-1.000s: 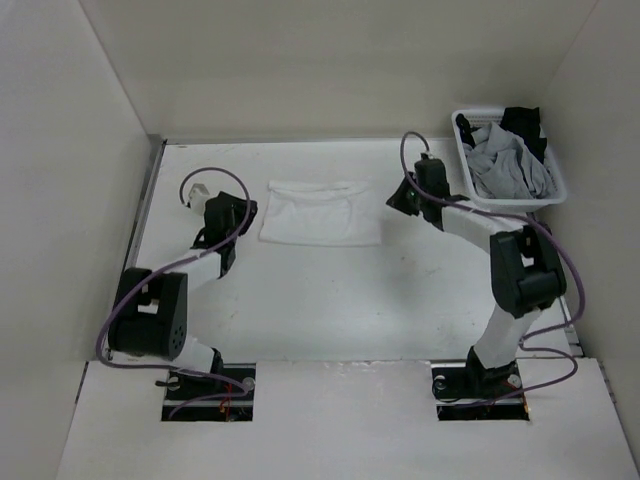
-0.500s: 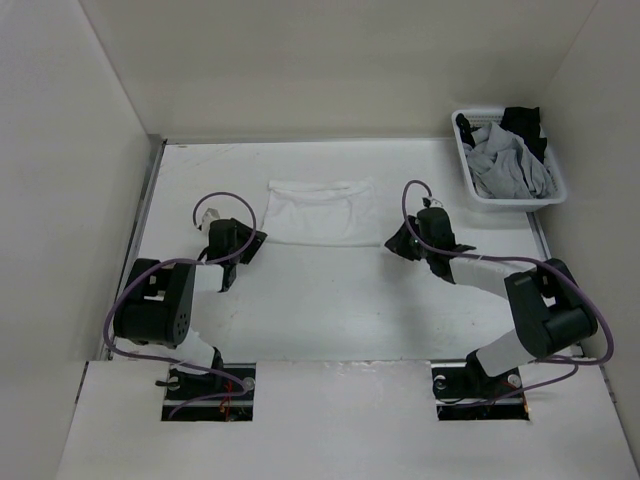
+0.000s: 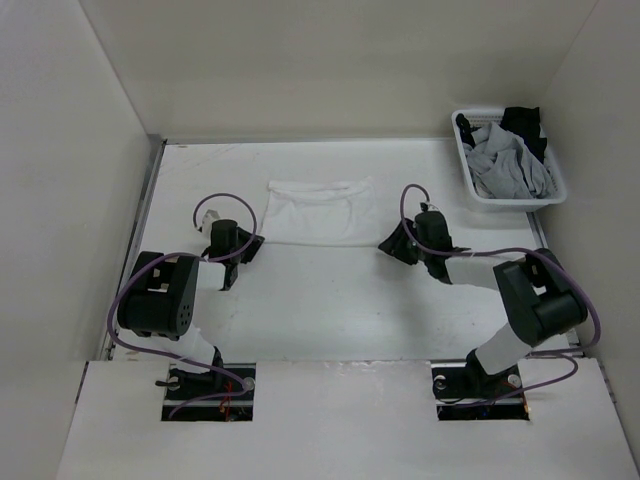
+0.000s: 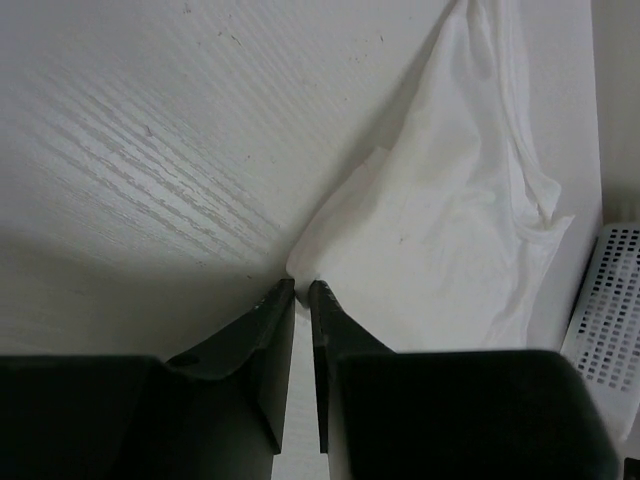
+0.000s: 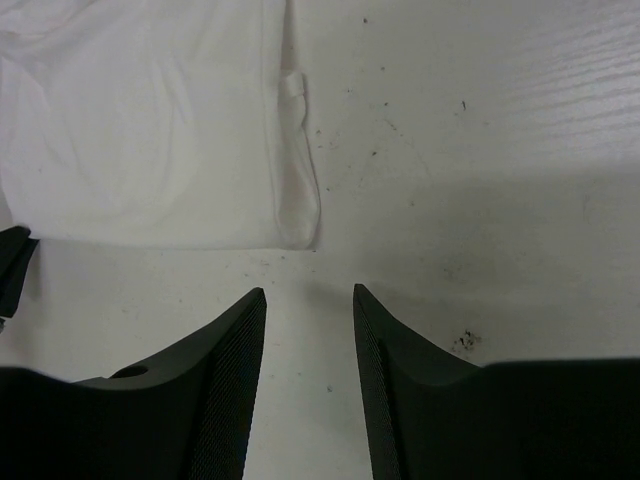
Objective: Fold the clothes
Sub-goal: Fold the tank top
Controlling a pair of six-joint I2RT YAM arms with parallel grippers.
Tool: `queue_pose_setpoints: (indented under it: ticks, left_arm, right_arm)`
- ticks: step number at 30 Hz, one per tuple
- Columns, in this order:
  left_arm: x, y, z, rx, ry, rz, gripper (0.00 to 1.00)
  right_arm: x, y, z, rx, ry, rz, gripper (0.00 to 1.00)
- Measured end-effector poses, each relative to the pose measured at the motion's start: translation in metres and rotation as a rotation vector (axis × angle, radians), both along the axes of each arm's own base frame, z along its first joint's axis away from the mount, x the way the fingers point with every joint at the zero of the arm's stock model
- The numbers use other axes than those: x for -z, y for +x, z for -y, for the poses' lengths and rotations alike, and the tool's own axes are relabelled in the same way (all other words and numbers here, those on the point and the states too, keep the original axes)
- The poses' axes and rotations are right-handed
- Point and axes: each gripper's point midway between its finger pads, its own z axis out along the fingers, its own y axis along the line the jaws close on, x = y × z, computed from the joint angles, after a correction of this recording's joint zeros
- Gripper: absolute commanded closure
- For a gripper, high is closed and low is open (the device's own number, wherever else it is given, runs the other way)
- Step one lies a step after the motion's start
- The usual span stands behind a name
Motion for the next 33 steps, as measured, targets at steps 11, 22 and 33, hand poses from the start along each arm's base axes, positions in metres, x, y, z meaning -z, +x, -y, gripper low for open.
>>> queue_pose_setpoints:
  ticks: [11,22,33]
  left_arm:
    - [0.002,0.001,-0.007,-0.033,0.021,-0.001,0.96]
    - [0.002,0.002,-0.008,-0.038,0.025,0.000,0.97]
    - [0.001,0.000,-0.008,-0.038,0.023,0.005,1.00]
  right_arm:
    - [0.011,0.008,-0.015,-0.010,0.098,-0.039,0.68]
    - [0.013,0.022,-0.016,0.028,0.137,-0.053,0.71]
    - [0.017,0.032,-0.016,0.052,0.147,-0.064,1.00]
